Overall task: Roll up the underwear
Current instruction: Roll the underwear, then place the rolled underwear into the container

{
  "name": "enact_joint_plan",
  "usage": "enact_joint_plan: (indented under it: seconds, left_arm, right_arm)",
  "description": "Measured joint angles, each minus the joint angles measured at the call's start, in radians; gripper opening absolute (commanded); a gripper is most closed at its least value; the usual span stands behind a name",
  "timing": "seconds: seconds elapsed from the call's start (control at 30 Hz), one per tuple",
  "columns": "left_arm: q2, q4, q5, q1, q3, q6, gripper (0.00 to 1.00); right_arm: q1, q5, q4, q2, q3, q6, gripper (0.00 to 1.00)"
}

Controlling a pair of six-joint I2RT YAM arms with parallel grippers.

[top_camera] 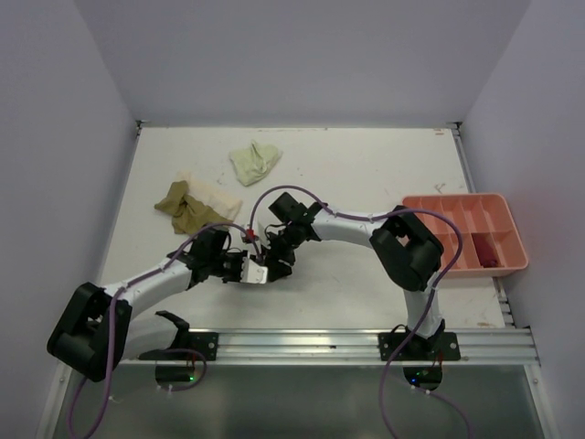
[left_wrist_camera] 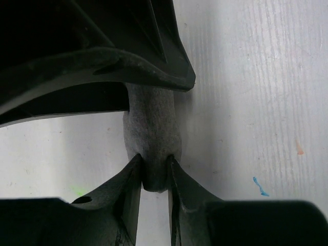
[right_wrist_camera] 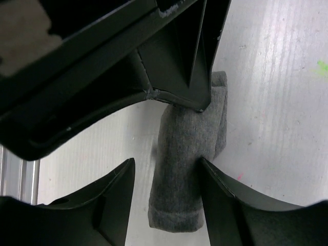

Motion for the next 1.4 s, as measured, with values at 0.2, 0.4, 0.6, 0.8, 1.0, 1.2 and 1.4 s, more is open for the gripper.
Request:
enact_joint_plan:
  seconds: [0.2, 0.4, 0.6, 0.8, 1.0, 1.2, 1.4]
  left_arm:
    - [0.007, 0.016, -0.006, -0.009, 0.0, 0.0, 0.27]
    - [0.007, 0.018, -0.013, -0.012, 0.0, 0.0, 0.25]
    - [0.015, 0.015, -0.016, -0.013, 0.005, 0.0, 0.14]
    - [0.042, 0.008, -0.024, -0.02, 0.029, 0.0, 0.13]
    - [0.053, 0.007, -0.032, -0.027, 0.039, 0.0, 0.12]
    - [0.072, 0.007, -0.038, -0.032, 0.053, 0.0, 0.11]
    - [0.078, 0.007, -0.04, -0.037, 0.058, 0.002, 0.12]
  right_arm:
    - [0.005, 0.026, -0.041, 0.006, 0.028, 0.005, 0.58]
    - [0.006, 0.025, 0.005, -0.002, -0.001, 0.03, 0.63]
    - [0.004, 0.024, 0.09, -0.04, -0.069, 0.045, 0.59]
    - [-0.011, 0.023, 0.101, -0.063, -0.087, 0.045, 0.58]
    - [-0.039, 0.018, 0.087, -0.104, -0.092, 0.044, 0.56]
    - [-0.06, 0.016, 0.08, -0.131, -0.092, 0.041, 0.61]
    - [-0.056, 0.024, 0.089, -0.13, -0.092, 0.051, 0.65]
